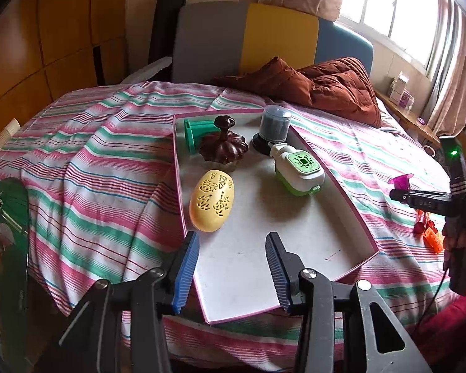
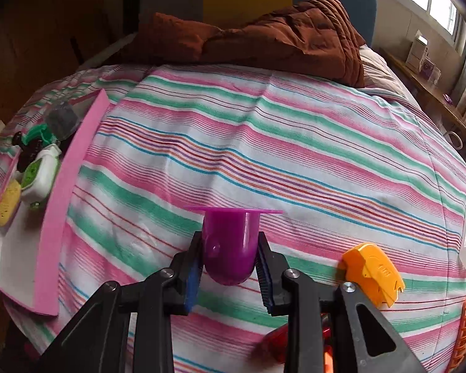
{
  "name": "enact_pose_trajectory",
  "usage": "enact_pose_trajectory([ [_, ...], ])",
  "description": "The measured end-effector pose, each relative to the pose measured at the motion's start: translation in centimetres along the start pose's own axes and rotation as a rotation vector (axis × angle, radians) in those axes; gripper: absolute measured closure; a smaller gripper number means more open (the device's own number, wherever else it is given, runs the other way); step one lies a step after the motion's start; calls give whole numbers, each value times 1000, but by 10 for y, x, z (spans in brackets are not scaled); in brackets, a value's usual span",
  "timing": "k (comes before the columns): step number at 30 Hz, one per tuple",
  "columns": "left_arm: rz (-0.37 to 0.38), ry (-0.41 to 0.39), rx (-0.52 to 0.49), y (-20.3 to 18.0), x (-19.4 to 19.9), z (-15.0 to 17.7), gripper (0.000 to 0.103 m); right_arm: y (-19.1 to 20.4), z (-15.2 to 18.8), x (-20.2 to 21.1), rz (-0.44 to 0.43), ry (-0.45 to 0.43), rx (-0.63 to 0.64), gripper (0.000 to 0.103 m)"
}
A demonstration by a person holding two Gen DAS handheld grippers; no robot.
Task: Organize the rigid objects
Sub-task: 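Carry the magenta cup into the tray beside the yellow block, open right tool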
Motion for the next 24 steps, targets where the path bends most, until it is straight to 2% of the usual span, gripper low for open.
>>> enact_pose_trajectory([
  [9, -8, -3, 20, 8, 3, 6, 58, 102, 14, 56, -234, -55, 170, 72],
  [15, -23, -16, 48, 21, 8, 9, 58, 177, 34, 65, -389, 4, 283, 72],
  [19, -35, -13, 69, 31, 10, 14, 58, 211, 51, 52, -413, 51, 333, 72],
  [24, -55, -9, 93, 41, 9, 20, 58, 223, 59, 38, -412, 77, 330, 72],
])
Point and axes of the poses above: each gripper's, at about its wrist camera, not at the fingertips, and x roughly against the way its jaws point, y to its left, z to its underside, the point moved 5 cm from there along -x, roughly the way its jaws point, and after that the axes turned 12 degrees about -x, right-handed, at the moved point
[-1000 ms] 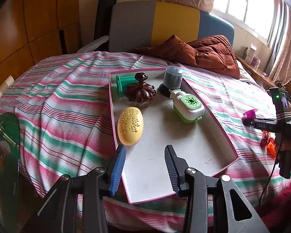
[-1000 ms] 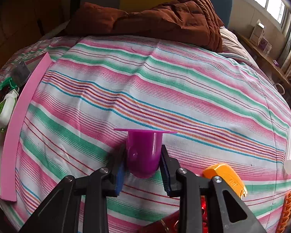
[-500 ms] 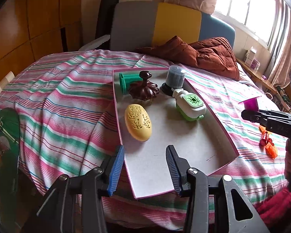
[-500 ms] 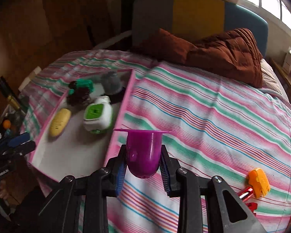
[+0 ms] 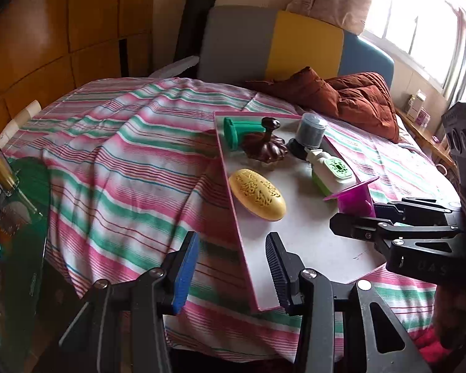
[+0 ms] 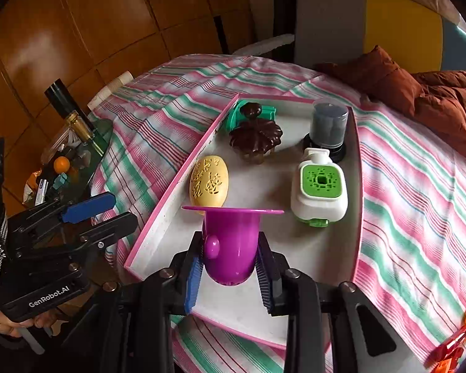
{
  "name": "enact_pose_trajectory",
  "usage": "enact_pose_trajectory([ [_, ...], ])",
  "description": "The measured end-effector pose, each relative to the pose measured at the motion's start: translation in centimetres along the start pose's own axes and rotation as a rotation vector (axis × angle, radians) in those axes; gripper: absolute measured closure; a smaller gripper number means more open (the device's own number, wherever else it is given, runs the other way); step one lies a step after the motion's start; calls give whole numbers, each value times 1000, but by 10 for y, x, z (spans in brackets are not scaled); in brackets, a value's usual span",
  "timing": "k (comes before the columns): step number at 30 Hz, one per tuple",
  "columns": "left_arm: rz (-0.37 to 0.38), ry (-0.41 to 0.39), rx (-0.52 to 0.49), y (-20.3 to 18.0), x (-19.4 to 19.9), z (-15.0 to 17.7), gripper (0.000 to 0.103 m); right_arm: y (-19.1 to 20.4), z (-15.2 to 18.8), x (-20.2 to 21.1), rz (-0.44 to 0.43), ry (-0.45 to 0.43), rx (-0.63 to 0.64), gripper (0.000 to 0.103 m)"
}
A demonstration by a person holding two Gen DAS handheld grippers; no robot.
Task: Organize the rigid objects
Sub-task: 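Carry the magenta cup into the tray beside the yellow block, open right tool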
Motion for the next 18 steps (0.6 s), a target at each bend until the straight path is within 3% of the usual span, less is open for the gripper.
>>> enact_pose_trajectory([
  [6, -2, 10, 2, 1, -3, 4, 58, -11, -9, -18, 44, 7, -46, 72],
  [18, -8, 20, -2, 0, -6, 7, 58, -28, -38, -64, 27, 49, -202, 71],
])
Point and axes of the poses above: each gripper's, at about its wrist camera, not at the fingertips, and x roughly against the way its jaws point, y to its left, z to its underside, the point moved 5 cm from there along -x, roughly the way its jaws point, and after that the axes turned 12 degrees about -x, right-handed, at the moved point
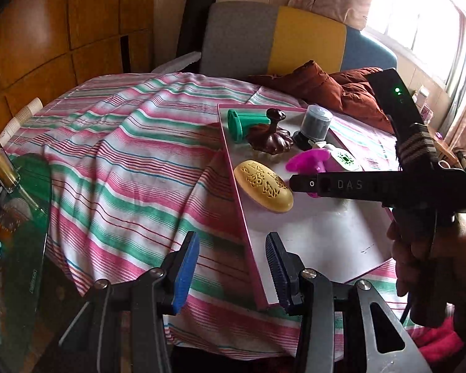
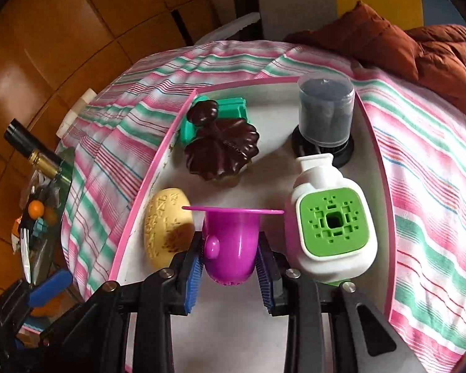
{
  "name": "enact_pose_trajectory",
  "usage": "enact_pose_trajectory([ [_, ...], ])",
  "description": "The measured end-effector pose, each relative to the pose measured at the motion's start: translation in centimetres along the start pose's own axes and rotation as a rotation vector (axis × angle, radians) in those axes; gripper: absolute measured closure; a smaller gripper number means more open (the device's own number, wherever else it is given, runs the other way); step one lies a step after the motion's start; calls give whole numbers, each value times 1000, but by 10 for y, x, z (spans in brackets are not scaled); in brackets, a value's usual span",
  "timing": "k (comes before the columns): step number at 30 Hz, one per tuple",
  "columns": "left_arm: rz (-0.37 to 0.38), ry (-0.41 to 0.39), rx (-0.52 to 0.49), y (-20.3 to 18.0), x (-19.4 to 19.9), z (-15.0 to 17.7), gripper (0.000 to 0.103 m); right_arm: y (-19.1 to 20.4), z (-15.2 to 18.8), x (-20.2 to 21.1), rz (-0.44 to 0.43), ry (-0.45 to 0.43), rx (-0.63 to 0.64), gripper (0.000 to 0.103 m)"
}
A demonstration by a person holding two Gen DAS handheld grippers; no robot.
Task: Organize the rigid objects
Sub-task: 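Carry the magenta cup into the tray beside the yellow block, open right tool, then withdraw both tools from the tray toward the remaining toys on the bedspread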
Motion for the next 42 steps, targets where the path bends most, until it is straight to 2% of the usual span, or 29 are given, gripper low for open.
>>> enact_pose_trajectory([
  [2, -3, 1, 1, 0, 0, 0, 58, -1, 1, 1, -6, 3, -3, 67],
  [4, -3, 2, 5, 0, -1, 0, 58, -2, 3, 4, -15, -3, -6, 58],
  [11, -8, 4, 4, 0, 0, 1, 58, 3, 9, 20, -25, -39, 23, 58],
  [18, -16, -5, -7, -3, 3, 1, 58, 11, 21, 43, 3, -112, 94, 58],
  [25, -13, -1, -12, -7, 4, 0, 56, 3, 33, 72, 42, -174, 146, 58],
  [35, -8, -2, -34, -17, 5, -2, 56, -47, 44, 104, 122, -200, 115, 58],
  [42, -12, -13, -56, -22, 7, -8, 56, -110, 37, 140, 230, -250, 39, 58],
])
Point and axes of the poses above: each gripper's, at about its wrist camera, not at the fingertips, and x roughly against the way its jaws point, y to its left, z to its underside, the point moved 5 cm from there along -x, roughly the way its jaws point, and after that the axes turned 12 degrees about -x, right-handed, at the moved point
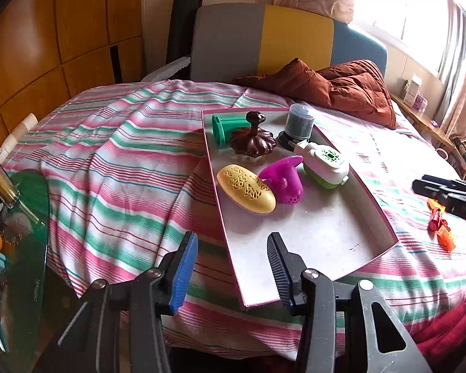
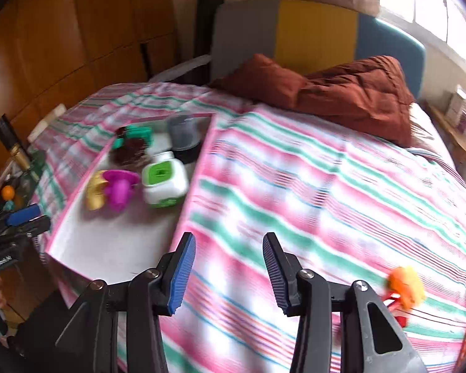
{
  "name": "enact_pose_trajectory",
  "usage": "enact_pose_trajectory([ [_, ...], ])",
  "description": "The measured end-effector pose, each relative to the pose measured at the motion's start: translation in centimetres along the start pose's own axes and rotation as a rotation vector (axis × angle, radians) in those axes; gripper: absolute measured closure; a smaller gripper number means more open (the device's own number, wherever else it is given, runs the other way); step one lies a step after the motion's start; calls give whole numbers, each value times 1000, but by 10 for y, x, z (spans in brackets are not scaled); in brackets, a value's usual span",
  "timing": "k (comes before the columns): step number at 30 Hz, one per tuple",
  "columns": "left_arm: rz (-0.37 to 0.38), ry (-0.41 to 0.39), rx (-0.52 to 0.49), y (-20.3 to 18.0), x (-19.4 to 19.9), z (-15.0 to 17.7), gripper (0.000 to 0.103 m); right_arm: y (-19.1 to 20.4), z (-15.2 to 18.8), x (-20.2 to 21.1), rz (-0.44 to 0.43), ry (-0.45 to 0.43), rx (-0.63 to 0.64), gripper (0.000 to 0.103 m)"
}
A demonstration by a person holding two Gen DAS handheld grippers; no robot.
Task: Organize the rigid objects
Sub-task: 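Withdraw both tools from the tray toward the remaining toys on the bedspread, then grasp the red cylinder with the left tool and lift it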
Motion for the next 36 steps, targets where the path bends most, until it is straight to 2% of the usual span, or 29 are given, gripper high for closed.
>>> enact_pose_trajectory([
  [6, -4, 1, -11, -3, 0, -2, 56, -95, -10, 16, 153, -74, -206, 58],
  [8, -6, 4, -18, -5, -1, -3, 55, -127, -8, 21, 193, -114, -316, 58],
  [11, 0, 2, -28, -9, -1, -5, 54, -171, -5, 27, 273, -127, -509, 58],
  [17, 14, -11, -60, -22, -1, -11, 54, -224, 14, 43, 296, -140, -795, 58],
  [21, 25, -18, -76, -31, 0, -18, 54, -246, 31, 44, 258, -110, -949, 58],
  [24, 39, -27, -89, -40, 2, -23, 53, -253, 39, 42, 252, -91, -998, 58],
  [28, 64, -31, -118, -54, 3, -29, 53, -251, 39, 41, 224, -87, -1002, 58],
  [34, 129, -28, -194, -87, 2, -37, 53, -250, 37, 44, 203, -103, -1008, 58],
  [36, 158, -27, -219, -102, 0, -43, 50, -252, 38, 47, 208, -112, -1022, 58],
])
Point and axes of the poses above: each gripper's, at about its wrist camera, not at the fingertips, and x roughly against the way its jaws point, y to its left, z to its underside, the point moved 5 cm from there along -x, roughly the way its jaws point, and after that the axes turned 12 degrees about -x, right-handed, at the moved point
